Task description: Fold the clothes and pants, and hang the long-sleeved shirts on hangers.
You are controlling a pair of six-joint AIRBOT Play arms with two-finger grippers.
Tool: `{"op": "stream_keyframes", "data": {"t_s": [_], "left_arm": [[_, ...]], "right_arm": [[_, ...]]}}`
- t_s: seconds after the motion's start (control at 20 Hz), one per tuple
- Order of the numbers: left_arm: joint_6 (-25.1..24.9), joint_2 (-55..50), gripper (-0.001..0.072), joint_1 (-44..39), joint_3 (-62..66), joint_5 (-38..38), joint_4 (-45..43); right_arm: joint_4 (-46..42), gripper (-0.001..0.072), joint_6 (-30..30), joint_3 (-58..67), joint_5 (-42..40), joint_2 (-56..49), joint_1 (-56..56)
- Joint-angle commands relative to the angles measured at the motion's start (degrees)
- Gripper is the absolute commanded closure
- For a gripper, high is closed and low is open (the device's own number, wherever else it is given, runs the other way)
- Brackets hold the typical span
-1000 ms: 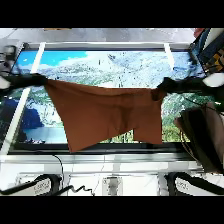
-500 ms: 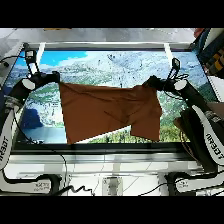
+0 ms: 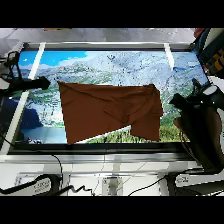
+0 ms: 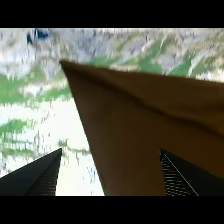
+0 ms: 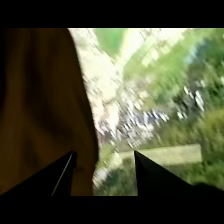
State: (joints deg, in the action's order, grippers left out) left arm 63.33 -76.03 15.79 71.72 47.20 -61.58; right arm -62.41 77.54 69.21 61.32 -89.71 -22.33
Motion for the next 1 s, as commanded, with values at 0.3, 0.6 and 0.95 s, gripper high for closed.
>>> {"op": "stream_keyframes", "data": {"t_s": [0.3,0.6,0.95], "left_arm": [[7.21,9.16,0.0010,6.93,-23.61,8.46,0.26],[7.21,16.13,0.0011,6.93,-36.33,8.83,0.07],[7.13,16.17,0.0012,6.93,-39.67,11.10,0.07]], "right_arm": [[13.20,0.0300,-8.07,-7.67,-1.42,-5.35,-0.55],[14.56,0.0429,-8.26,-7.67,-6.01,-5.46,3.65],[14.16,0.0700,-8.26,-7.65,-6.93,-5.29,4.24]]}}
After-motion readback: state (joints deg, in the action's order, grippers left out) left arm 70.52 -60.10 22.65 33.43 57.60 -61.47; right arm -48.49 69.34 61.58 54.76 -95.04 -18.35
